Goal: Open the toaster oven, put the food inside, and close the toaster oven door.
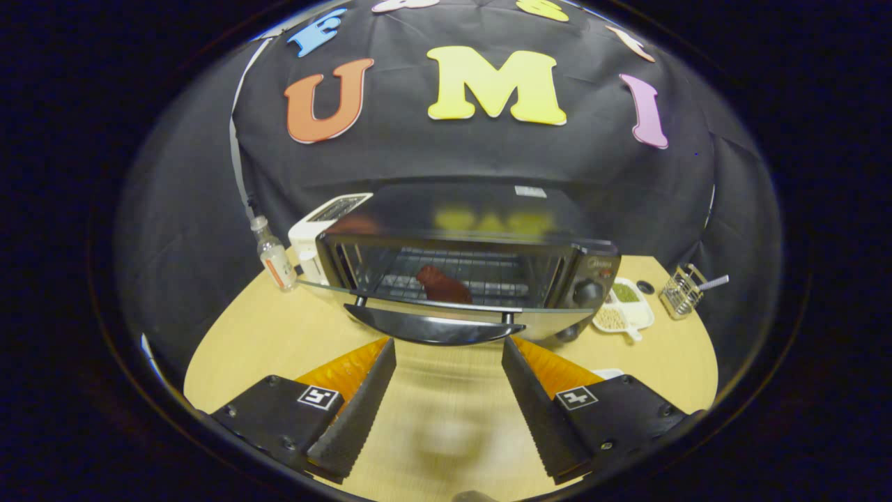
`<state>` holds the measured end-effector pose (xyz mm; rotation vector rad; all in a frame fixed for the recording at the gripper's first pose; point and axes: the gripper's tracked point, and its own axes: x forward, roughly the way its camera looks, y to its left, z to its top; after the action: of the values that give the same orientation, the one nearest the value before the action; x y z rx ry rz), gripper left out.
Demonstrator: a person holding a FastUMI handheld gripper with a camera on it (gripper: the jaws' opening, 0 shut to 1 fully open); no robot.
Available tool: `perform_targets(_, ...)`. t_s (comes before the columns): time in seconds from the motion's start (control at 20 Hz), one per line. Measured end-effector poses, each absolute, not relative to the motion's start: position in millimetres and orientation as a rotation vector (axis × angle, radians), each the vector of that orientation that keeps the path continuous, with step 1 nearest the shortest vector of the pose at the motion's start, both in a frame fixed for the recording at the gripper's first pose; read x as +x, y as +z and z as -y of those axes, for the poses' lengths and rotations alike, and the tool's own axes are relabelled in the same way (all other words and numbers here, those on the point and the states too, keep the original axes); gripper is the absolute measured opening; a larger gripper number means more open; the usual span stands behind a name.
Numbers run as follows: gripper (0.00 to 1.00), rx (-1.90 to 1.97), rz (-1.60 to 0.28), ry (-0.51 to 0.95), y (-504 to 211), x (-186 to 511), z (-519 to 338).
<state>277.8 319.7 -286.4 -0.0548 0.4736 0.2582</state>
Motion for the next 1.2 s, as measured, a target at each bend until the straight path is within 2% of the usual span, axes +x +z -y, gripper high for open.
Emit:
perform_targets(0.25, 0.98, -0.073, -0.434, 0.290, -264.6, 292.6, -323.4)
perform_targets(0.8, 0.98, -0.025, -0.433, 0.266, -256.0, 256.4, -289.8)
perform_targets(1.0, 0.98, -0.039, -0.382, 0.235, -225.4, 227.1, -259.9)
perform_targets(1.2, 0.98, -0.064, -0.270, 0.217, -160.1, 182.3, -226.2)
